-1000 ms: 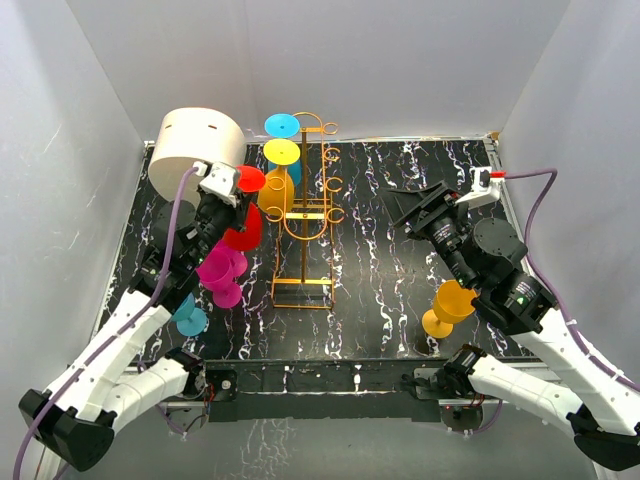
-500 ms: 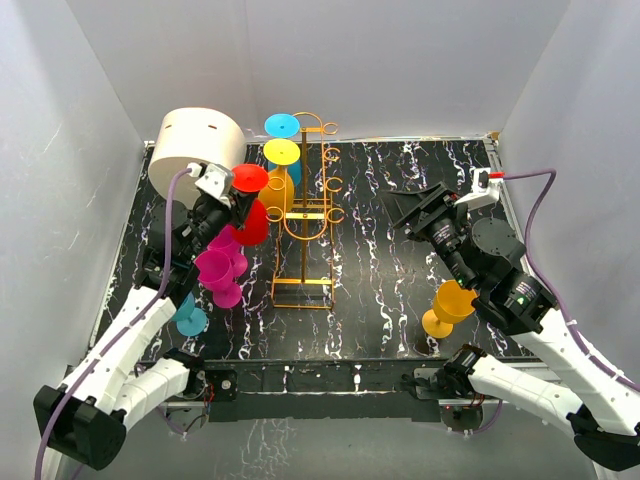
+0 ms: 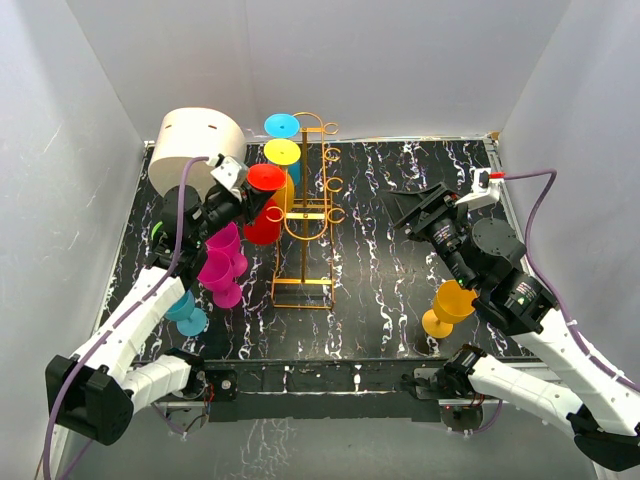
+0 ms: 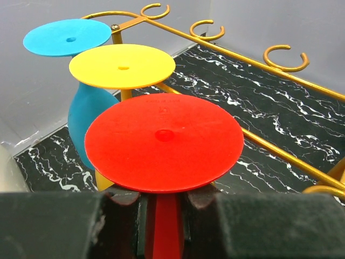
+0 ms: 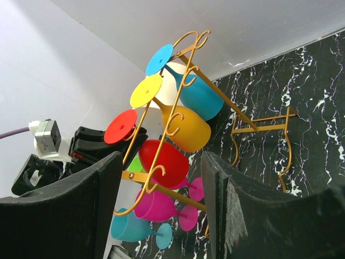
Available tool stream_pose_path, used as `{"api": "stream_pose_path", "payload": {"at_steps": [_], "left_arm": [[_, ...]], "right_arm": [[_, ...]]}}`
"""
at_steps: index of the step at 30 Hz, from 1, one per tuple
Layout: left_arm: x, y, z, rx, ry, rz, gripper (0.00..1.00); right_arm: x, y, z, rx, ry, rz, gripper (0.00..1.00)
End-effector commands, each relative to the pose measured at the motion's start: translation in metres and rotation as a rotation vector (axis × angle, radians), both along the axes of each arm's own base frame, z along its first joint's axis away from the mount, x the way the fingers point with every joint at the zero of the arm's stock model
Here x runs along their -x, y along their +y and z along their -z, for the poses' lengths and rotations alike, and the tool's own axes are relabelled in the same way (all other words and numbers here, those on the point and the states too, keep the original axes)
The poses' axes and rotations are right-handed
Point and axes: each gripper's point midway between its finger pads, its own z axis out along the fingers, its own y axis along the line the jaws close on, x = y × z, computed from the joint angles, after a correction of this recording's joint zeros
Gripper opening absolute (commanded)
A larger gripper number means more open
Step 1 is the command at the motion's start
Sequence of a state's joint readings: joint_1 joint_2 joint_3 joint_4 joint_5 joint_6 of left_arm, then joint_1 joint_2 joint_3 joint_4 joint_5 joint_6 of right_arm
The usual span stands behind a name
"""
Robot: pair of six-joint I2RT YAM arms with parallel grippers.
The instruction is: Place the wine glass upside down on the wine glass rack
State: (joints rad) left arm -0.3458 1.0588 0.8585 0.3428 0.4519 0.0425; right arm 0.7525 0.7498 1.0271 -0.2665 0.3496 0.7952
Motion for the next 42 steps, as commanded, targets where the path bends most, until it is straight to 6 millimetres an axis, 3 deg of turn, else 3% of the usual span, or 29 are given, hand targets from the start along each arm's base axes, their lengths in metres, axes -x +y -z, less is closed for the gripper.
{"api": "stream_pose_path", "payload": {"at_steps": [1, 26, 36, 42], "left_arm": [[0.006, -0.006, -0.041, 0.036, -0.120, 0.059, 0.00], [0.023, -0.020, -0.031, 0.005, -0.118, 0.188, 0.00], [0.019, -0.019, -0.021, -0.017, -0.058, 0.176, 0.24], [0.017, -0.004, -0.019, -0.073, -0.031, 0.089, 0.45]], "right_arm": [[0.003, -0.004, -0.021, -0.051, -0.041, 0.009, 0.58], [0.002, 0.000, -0.018, -0.048, -0.034, -0.001, 0.58], [0.003, -0.001, -0.018, -0.047, -0.032, -0.003, 0.58], [0.003, -0.002, -0.012, -0.037, -0.021, 0.001, 0.59]]}}
